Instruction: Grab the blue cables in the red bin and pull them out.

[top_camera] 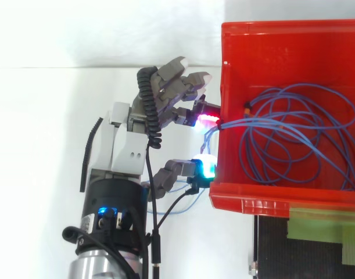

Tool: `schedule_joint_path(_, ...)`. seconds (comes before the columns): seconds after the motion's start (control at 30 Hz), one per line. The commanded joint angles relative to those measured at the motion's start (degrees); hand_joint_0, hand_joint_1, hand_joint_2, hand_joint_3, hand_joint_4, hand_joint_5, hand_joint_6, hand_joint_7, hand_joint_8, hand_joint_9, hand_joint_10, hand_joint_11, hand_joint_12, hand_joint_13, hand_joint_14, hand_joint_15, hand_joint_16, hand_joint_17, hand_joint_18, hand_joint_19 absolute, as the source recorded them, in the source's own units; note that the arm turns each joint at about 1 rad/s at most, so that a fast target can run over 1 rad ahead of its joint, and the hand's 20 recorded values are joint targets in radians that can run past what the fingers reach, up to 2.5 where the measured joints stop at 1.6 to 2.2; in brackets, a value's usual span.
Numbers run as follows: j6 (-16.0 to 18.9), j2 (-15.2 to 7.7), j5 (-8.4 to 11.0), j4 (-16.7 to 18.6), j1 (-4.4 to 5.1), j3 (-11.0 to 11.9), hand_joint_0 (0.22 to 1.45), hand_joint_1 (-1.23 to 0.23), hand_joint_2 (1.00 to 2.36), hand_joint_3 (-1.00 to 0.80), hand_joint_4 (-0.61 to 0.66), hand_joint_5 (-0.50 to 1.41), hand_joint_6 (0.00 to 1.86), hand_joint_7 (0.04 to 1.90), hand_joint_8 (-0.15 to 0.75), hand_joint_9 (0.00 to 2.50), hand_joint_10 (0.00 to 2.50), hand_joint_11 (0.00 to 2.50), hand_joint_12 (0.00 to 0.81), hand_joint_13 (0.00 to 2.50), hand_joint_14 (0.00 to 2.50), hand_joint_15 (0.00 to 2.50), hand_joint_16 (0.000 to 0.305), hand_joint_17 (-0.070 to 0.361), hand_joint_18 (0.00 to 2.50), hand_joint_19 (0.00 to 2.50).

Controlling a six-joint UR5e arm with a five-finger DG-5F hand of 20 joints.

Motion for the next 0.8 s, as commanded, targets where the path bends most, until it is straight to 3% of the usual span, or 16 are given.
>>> schedule_joint_path(0.0, -0.02, 0.0, 0.0, -0.19, 0.14, 0.48, 0.74, -1.0, 1.0, -1.0, 0.1, 0.81, 0.0, 0.81, 0.276, 0.71, 0.02, 0.6, 0.393, 0.65, 0.01, 0.33, 0.056, 0.126, 0.49, 0.39)
schedule_joint_path(0.27, -0.02, 0.0, 0.0, 0.07, 0.14, 0.57, 0.74, -1.0, 1.0, -1.0, 0.09, 0.82, 0.0, 0.82, 0.273, 0.72, 0.02, 0.6, 0.393, 0.65, 0.01, 0.33, 0.056, 0.126, 0.49, 0.39)
schedule_joint_path(0.37, -0.38, 0.0, 0.0, -0.11, 0.14, 1.62, 0.74, -1.0, 1.0, -1.0, 0.09, 0.82, 0.0, 0.83, 0.274, 0.72, 0.02, 0.6, 0.392, 0.65, 0.01, 0.33, 0.056, 0.125, 0.49, 0.39)
schedule_joint_path(0.57, -0.81, 0.0, 0.0, 0.07, 0.14, 1.71, 0.74, -1.01, 1.0, -1.0, 0.08, 0.78, 0.28, 0.75, 0.274, 0.72, 0.02, 0.6, 0.392, 0.65, 0.01, 0.33, 0.056, 0.125, 0.49, 0.38)
schedule_joint_path(0.77, -0.81, 0.0, 0.0, -0.19, 0.14, 1.71, 0.75, -1.01, 1.0, -1.0, 0.08, 0.77, 0.43, 0.71, 0.274, 0.73, 0.02, 0.6, 0.389, 0.66, 0.01, 0.34, 0.055, 0.125, 0.5, 0.38)
